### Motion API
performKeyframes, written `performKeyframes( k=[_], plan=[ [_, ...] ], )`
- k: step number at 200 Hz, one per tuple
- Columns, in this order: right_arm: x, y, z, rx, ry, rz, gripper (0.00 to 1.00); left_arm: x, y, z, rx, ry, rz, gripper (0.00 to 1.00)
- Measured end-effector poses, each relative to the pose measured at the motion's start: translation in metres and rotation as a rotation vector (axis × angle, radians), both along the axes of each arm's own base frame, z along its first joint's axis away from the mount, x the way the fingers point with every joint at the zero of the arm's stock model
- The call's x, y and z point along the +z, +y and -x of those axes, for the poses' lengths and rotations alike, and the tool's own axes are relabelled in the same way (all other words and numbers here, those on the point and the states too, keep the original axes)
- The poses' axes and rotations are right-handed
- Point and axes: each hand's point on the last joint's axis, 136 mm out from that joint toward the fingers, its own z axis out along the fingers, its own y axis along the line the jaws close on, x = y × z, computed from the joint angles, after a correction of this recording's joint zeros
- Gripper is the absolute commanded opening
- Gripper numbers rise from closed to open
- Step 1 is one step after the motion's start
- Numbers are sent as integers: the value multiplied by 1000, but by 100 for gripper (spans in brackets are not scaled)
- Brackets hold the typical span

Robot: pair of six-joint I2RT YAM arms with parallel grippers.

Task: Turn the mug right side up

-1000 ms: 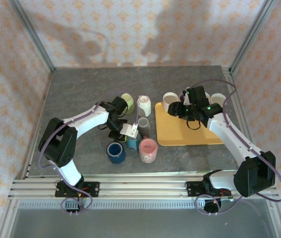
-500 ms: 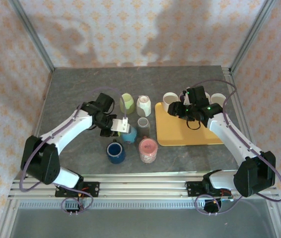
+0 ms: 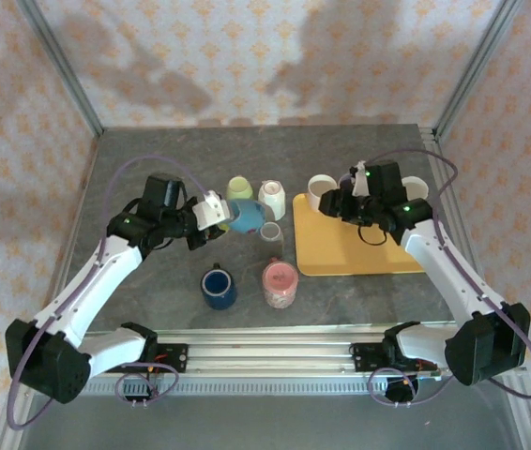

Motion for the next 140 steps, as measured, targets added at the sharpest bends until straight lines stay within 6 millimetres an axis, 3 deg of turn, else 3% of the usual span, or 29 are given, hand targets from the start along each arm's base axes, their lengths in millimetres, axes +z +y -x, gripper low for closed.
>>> performKeyframes(
  k=[93,116,140],
  plan=[
    [76,47,32,377,-155,-331,62,149,-3,-12,288,33,587,0],
    [102,56,36,455,-208,-397,60,179,-4,-17,319,84,727,0],
    [121,63,35,512,-234,-451,58,196,-6,-23,343,153,859,0]
  ],
)
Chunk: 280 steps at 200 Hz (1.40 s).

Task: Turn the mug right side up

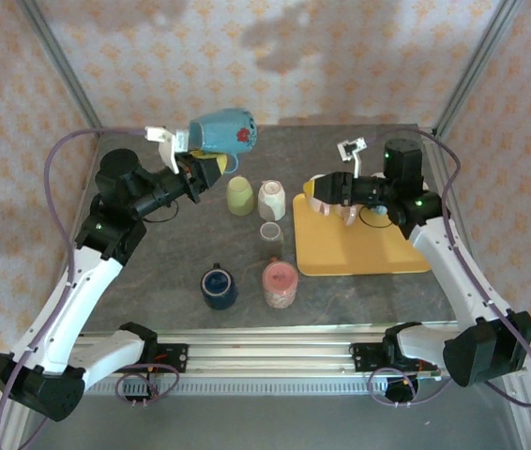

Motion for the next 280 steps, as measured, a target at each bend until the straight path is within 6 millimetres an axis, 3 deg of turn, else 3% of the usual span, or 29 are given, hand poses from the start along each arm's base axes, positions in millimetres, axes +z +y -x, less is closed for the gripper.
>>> performKeyframes(
  k=[43,83,142,185,280],
  plan=[
    [18,17,8,96,-17,-43,58,4,-7,-14,-9,97,140,0],
    [32,34,15,156,-40,-80,58,6,-21,-13,-40,123,184,0],
    [56,60,-1,128,0,-187,59,18,-36,-12,-60,130,265,0],
    [80,67,-9,99,-12,-277,56,21,-37,-16,-51,155,302,0],
    [89,89,2,153,5,-307,50,32,-48,-14,-82,148,325,0]
  ],
)
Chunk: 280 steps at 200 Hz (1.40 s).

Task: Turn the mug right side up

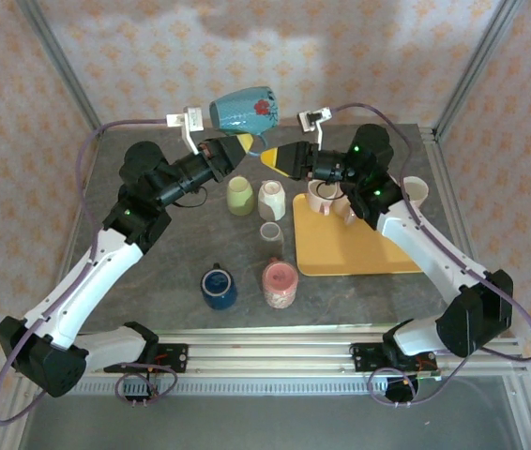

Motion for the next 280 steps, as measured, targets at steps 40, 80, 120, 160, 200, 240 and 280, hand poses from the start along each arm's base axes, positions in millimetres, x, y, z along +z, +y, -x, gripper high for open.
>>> performKeyframes(
  k=[40,80,120,160,200,240,280],
  plan=[
    [8,1,-1,1,3,-26,44,-2,-9,0,-23,4,-7,0],
    [14,1,-7,-23,32,-55,34,-2,-15,1,-39,2,-6,0],
    [21,-1,-15,-67,57,-102,24,5,-15,3,-41,-18,4,0],
    [21,-1,-18,-89,56,-115,11,8,-15,3,-41,-28,10,0],
    [15,-3,-19,-130,22,-73,4,1,-15,2,-36,-31,-24,2],
    [2,-9,-15,-186,-10,22,4,-11,-21,5,-46,-25,-83,28],
    [-7,-17,-20,-260,-11,93,2,-24,-20,1,-22,-18,-143,41]
  ],
)
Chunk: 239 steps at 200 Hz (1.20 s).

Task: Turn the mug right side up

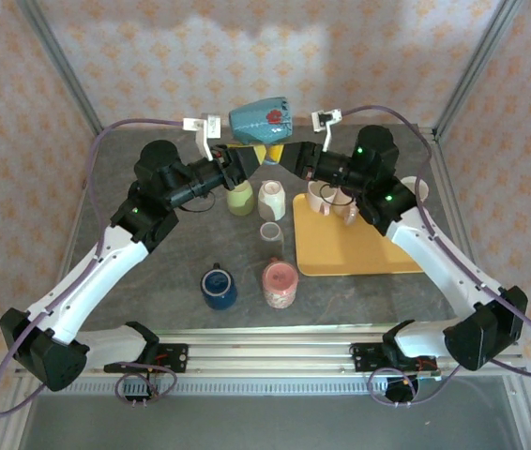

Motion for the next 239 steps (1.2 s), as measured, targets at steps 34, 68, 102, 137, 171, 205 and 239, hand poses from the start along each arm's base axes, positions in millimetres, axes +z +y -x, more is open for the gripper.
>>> performKeyframes(
  k=[34,68,102,137,171,205,239],
  plan=[
    [-9,-4,-5,-42,13,37,0,-9,0,-1,5,19,-28,50],
    [-17,-15,-10,-100,19,81,0,-15,1,-1,7,18,-62,56],
    [-37,-37,-18,-196,49,177,0,-22,2,2,5,35,-123,60],
    [-65,-64,-20,-285,98,309,0,-27,5,8,-3,46,-201,69],
    [-82,-91,-9,-364,119,435,0,-44,8,14,-23,63,-291,75],
    [-100,-113,0,-421,135,560,0,-57,9,18,-44,70,-353,81],
    [-133,-137,9,-463,186,737,0,-65,10,19,-50,86,-375,87]
  ],
)
